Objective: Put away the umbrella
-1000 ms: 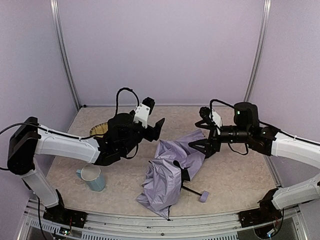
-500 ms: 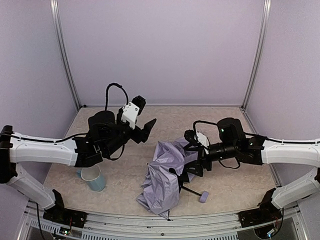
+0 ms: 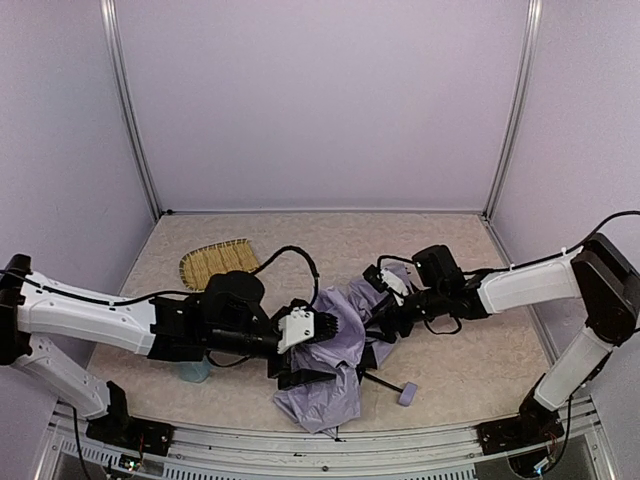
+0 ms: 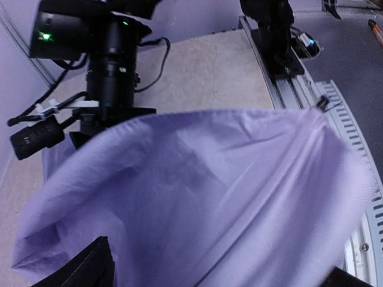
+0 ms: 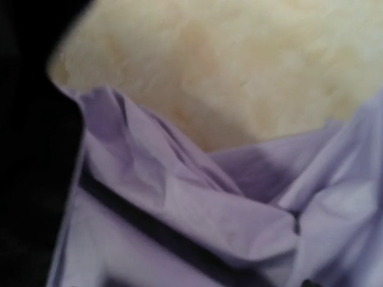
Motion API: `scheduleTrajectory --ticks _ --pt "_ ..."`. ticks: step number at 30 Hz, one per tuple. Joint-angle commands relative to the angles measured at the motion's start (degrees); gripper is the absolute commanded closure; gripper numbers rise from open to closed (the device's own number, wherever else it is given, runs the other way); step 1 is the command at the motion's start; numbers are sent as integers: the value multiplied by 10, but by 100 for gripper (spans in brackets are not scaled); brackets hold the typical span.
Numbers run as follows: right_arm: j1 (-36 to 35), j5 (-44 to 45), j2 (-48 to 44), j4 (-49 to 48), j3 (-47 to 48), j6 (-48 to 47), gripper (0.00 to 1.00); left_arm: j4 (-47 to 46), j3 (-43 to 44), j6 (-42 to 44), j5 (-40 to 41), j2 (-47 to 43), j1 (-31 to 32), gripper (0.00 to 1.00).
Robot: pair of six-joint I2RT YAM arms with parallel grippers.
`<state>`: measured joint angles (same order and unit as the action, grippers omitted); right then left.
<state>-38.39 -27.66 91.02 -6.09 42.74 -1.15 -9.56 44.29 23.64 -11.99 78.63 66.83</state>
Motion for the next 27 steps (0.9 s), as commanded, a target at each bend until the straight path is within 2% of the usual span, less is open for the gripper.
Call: scheduleTrajectory --ticks 1,2,4,5,6,7,11,15,17,20,24,27 --pt "1 -29 85 -3 58 10 26 -15 50 30 9 85 18 13" --pt "0 -36 113 12 78 2 28 -39 58 29 33 103 26 20" --pt "-5 -58 160 38 112 -20 31 -75 76 38 71 132 38 49" --pt "-9 -74 179 45 125 -33 32 -79 90 47 86 145 40 69" --pt "-15 -89 192 53 137 -45 32 -81 107 48 102 157 40 92" --pt "-21 -105 205 60 148 -57 32 -82 121 45 121 169 39 100" --pt "-40 -171 232 89 177 -93 33 -85 167 31 142 198 18 100" --pt "-45 -218 226 112 196 -119 33 -89 198 -48 73 227 -62 100" --pt "-43 -214 207 102 191 -112 33 -89 201 -88 37 246 -104 100" --pt "-28 -204 171 79 184 -66 33 -101 158 -129 -17 235 -132 100" --pt "4 -189 126 45 153 -8 32 -169 60 -138 -69 161 -131 100" --pt "19 -164 94 54 136 1 31 -182 18 -142 -83 107 -128 100"
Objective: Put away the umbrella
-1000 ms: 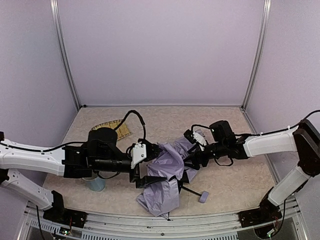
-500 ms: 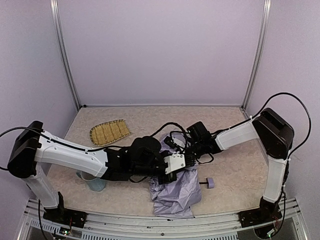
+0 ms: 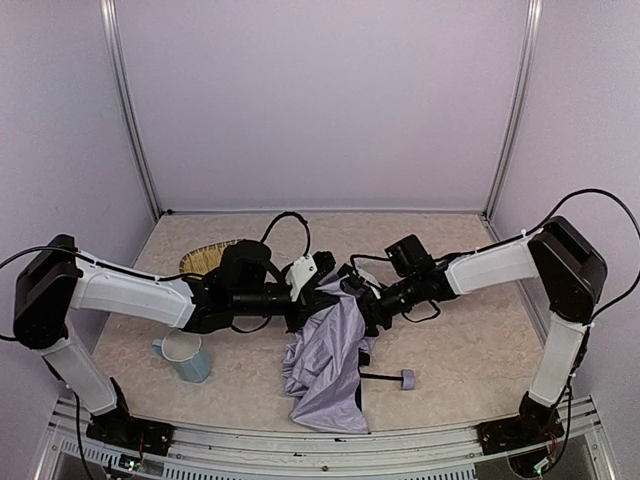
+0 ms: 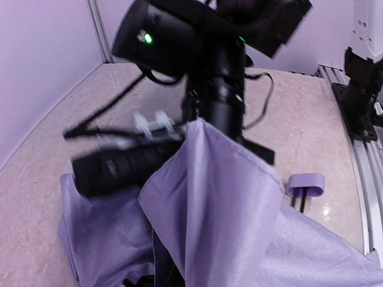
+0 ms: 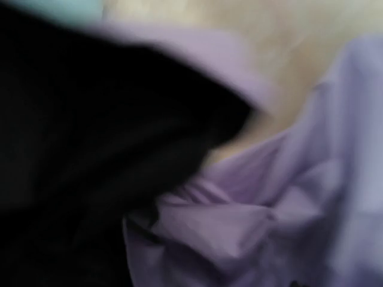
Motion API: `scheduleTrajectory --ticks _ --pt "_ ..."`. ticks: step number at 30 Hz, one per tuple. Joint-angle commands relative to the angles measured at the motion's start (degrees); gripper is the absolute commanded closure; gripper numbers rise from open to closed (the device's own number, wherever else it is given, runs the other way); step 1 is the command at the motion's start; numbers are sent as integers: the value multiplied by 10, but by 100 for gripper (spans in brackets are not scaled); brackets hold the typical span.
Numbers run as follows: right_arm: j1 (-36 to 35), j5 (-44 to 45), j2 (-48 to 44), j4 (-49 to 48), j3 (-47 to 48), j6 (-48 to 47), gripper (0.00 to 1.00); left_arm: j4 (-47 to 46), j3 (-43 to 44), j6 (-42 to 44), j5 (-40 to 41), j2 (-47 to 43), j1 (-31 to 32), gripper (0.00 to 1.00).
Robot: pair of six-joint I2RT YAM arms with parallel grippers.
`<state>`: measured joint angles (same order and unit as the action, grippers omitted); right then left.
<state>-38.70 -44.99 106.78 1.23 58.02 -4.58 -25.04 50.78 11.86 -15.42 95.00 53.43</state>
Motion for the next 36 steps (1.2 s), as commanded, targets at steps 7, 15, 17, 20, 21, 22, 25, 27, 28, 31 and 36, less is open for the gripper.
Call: scheduleTrajectory --ticks 7,15,17,20,21,22,25,27,28,31,36 --pt "41 182 -92 17 -6 87 29 -9 -51 -17 -46 -92 23 100" --pt "40 120 72 33 74 90 50 57 103 -78 35 62 -33 100" --pt "46 87 51 -17 41 113 51 91 132 -102 44 119 -56 100" --pt "62 34 9 -94 -24 163 52 86 117 -122 21 166 -73 100" --pt "66 24 -4 -106 -41 181 52 80 108 -122 16 177 -73 100" --pt "70 22 -14 -113 -55 190 52 78 102 -122 14 187 -72 100" --pt "77 47 -57 -98 -84 209 52 94 105 -123 13 217 -72 100" --pt "86 86 -98 -56 -95 207 52 104 107 -122 10 235 -73 100" --pt "87 114 -121 -33 -99 196 51 106 106 -121 8 241 -73 100" --pt "67 212 -206 28 -101 140 50 108 104 -119 1 257 -74 100" --pt "-81 242 -352 47 -121 -10 35 106 109 -118 -5 272 -74 100"
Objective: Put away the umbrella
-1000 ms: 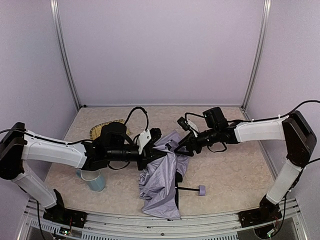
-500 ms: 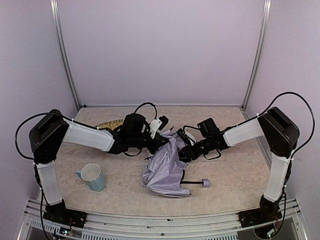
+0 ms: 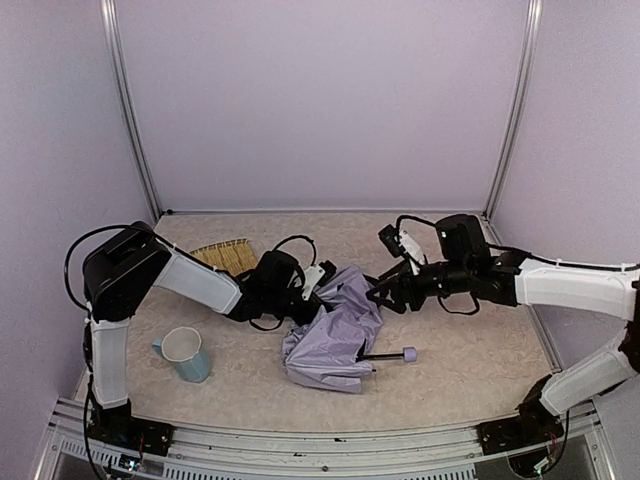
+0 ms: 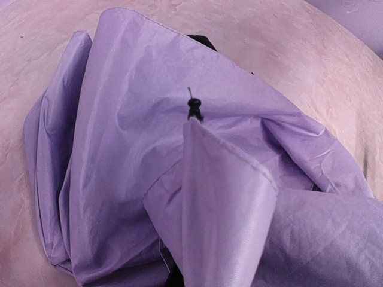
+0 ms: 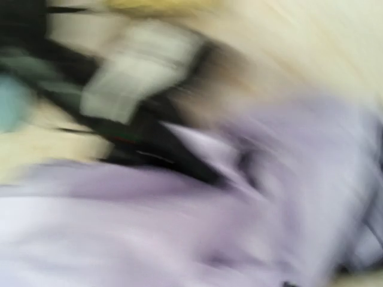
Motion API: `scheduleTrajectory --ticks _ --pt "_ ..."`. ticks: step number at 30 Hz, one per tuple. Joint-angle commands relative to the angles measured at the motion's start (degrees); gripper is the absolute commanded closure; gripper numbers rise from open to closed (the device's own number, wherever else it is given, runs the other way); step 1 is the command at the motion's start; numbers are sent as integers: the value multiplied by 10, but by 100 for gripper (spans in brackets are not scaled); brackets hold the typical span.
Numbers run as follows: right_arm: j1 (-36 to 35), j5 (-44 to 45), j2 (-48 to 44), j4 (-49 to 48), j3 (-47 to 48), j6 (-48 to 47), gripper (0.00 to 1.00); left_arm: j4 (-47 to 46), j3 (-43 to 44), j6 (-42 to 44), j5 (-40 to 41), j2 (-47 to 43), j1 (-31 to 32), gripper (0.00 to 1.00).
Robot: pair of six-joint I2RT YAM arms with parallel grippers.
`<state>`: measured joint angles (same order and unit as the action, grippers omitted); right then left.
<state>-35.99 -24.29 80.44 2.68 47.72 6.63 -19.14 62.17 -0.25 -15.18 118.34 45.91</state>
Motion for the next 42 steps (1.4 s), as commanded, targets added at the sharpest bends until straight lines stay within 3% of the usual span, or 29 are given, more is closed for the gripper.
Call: scheduleTrajectory --ticks 1,6,11,12,13,15,17,20,23,28,33,39,42 --pt "-141 35 -104 31 -21 -141 31 45 -5 3 -9 40 1 100" --pt "-274 99 -65 73 -3 -175 19 45 -4 5 -11 39 0 100" --pt "-316 174 40 99 29 -187 20 52 -6 11 -9 34 0 100" --pt "-316 189 59 100 37 -187 25 51 -7 12 -8 32 0 100" --pt "-316 193 76 108 47 -187 37 52 -7 13 -8 31 0 100" --pt "-316 189 99 129 81 -182 80 54 -8 15 -5 29 0 100" --pt "-316 176 92 128 101 -175 99 55 -11 17 -3 26 0 100" --pt "-307 171 49 77 91 -168 100 48 -18 19 -4 23 1 100" --pt "-241 114 35 31 71 -139 100 39 -19 20 -8 27 3 100" --pt "-124 33 122 14 68 -110 100 33 -21 23 -10 28 10 100" --pt "-85 -10 226 20 94 -102 100 31 -22 28 -10 27 12 100" --pt "-63 -20 275 3 40 -82 100 24 -9 11 4 19 0 100" --pt "-61 -23 287 5 24 -80 100 7 8 -6 12 3 -15 72"
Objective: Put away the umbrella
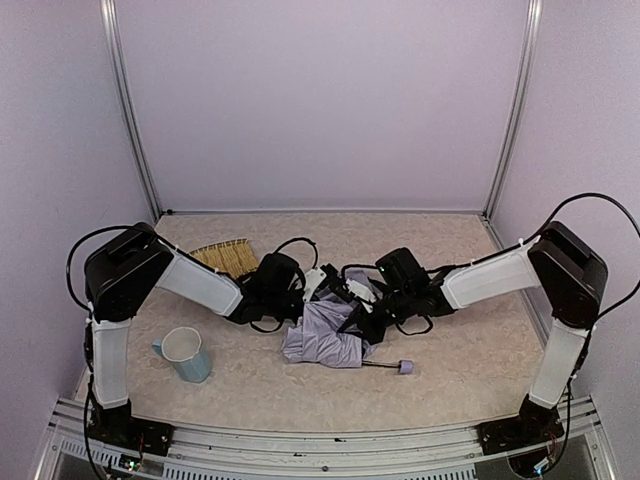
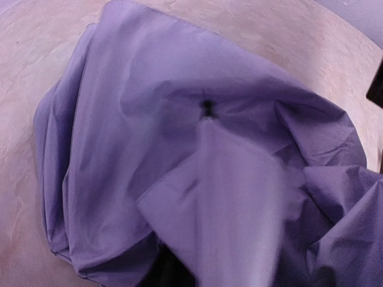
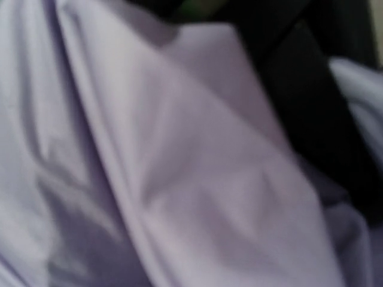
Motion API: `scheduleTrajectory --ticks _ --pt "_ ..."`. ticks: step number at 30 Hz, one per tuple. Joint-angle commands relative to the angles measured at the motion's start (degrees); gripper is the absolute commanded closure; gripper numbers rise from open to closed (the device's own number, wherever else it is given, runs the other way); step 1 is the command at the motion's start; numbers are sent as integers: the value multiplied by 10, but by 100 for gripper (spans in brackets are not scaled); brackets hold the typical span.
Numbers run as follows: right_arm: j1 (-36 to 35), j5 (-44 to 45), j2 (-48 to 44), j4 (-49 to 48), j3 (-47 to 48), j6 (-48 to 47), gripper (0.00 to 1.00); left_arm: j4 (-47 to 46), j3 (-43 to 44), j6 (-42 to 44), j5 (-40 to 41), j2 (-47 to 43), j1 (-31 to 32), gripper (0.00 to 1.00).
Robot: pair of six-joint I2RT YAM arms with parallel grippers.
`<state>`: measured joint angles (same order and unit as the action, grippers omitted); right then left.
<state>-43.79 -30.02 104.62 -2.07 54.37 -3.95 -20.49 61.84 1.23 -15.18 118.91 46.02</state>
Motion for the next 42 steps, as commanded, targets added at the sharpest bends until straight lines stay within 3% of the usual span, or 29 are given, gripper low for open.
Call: scheduleTrajectory --ticks 1,4,8,11,14,16,20,22,24,27,32,35,40,42 --pt "17 29 48 56 -43 26 100 10 16 -26 15 -12 -22 62" --pt "17 16 55 72 -44 22 100 -34 23 -44 19 -46 -49 39" --pt "17 14 51 88 -48 21 100 -101 25 -87 -16 -91 -91 26" --pt "20 2 49 95 -42 28 100 -110 12 -77 -30 -133 -106 29" --pt "30 -33 54 108 -24 42 100 -115 -55 -11 -25 -213 -82 42" --pt "38 -53 62 123 -8 48 100 -99 -107 67 -9 -277 -44 51" --pt "48 -73 89 162 24 39 100 -19 -174 240 89 -330 72 51" --pt "52 -79 104 177 41 30 100 -6 -185 246 133 -330 90 46" --pt "53 -85 116 186 51 22 100 9 -173 228 159 -324 88 32" --pt "54 -92 124 188 53 20 100 29 -155 207 181 -332 84 20" --pt "55 -99 127 181 50 20 100 -21 -186 155 64 -420 47 4" --pt "55 -109 123 181 53 18 100 -11 -204 192 -9 -450 50 12" --pt "58 -101 132 216 89 7 100 81 -179 296 35 -340 106 54" --pt "59 -94 137 233 99 -2 100 69 -169 304 52 -284 96 47"
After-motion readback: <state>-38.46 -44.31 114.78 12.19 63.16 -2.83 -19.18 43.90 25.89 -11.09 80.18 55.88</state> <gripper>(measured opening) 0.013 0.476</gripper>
